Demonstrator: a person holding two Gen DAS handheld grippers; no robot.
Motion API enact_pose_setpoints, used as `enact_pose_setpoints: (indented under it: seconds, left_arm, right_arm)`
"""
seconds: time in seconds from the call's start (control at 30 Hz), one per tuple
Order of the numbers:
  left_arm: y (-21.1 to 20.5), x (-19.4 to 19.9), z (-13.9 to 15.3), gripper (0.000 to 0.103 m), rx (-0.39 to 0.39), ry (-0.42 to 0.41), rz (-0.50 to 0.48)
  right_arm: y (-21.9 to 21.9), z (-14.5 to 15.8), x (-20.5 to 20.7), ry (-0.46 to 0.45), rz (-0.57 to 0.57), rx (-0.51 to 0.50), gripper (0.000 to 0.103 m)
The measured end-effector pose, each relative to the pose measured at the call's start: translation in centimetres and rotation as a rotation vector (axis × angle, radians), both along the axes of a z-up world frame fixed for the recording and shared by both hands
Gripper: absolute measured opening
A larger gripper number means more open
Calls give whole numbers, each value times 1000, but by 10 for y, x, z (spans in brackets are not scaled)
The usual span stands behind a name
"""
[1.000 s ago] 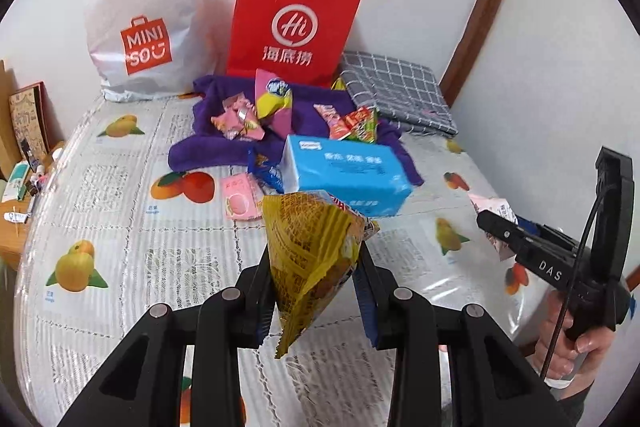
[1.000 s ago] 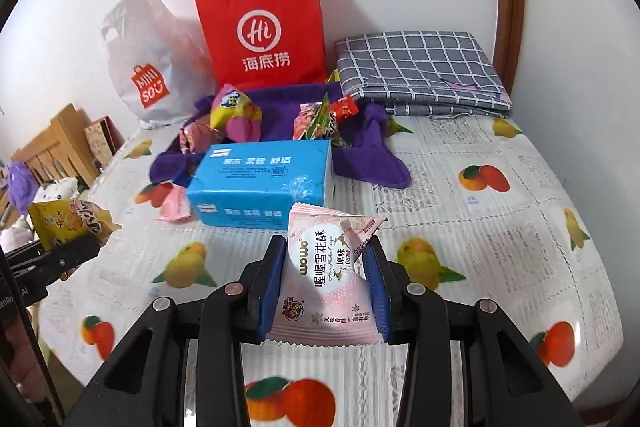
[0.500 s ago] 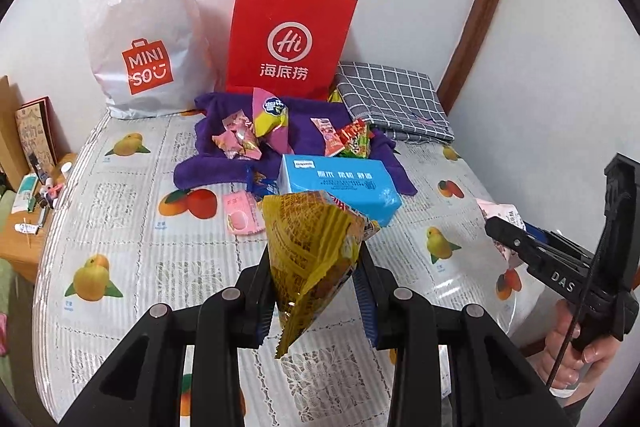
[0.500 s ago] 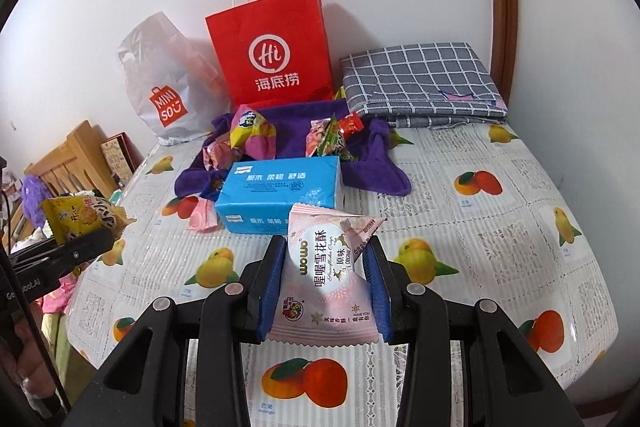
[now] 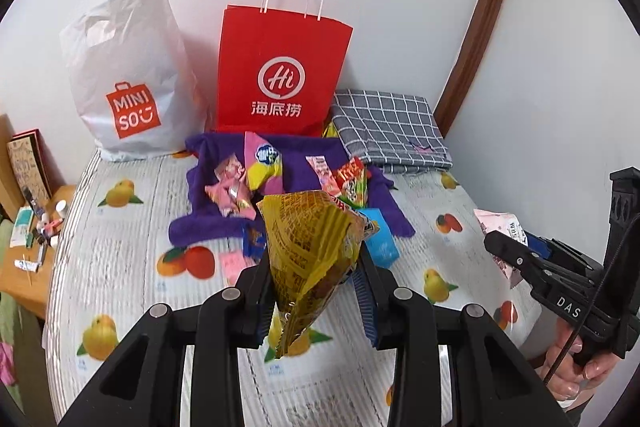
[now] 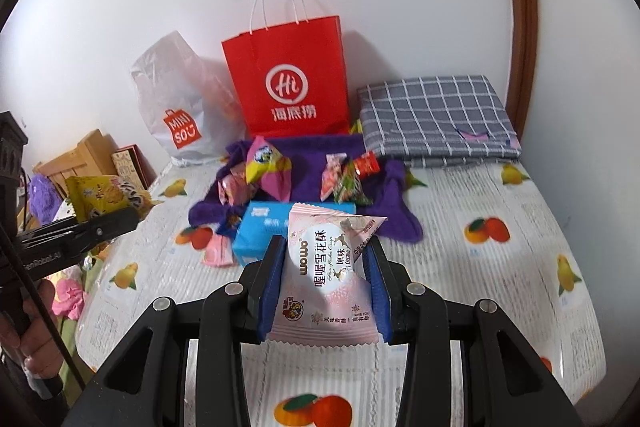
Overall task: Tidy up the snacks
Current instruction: 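Carry the pastry packet and yellow chip bag over the purple towel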
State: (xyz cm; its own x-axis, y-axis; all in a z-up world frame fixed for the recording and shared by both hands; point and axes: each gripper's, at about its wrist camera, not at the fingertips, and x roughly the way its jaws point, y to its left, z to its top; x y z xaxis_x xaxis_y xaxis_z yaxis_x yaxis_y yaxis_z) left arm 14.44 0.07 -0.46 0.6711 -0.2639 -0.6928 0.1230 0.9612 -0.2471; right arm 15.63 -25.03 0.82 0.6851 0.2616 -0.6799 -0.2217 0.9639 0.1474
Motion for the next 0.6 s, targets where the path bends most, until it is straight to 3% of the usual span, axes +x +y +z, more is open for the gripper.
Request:
enact_pose_setpoints:
  seconds: [0.6]
  left_arm:
    - [13,56,-13,33,-32,26,-2]
  right_arm:
    - [16,-18,66,53,21,-1,39]
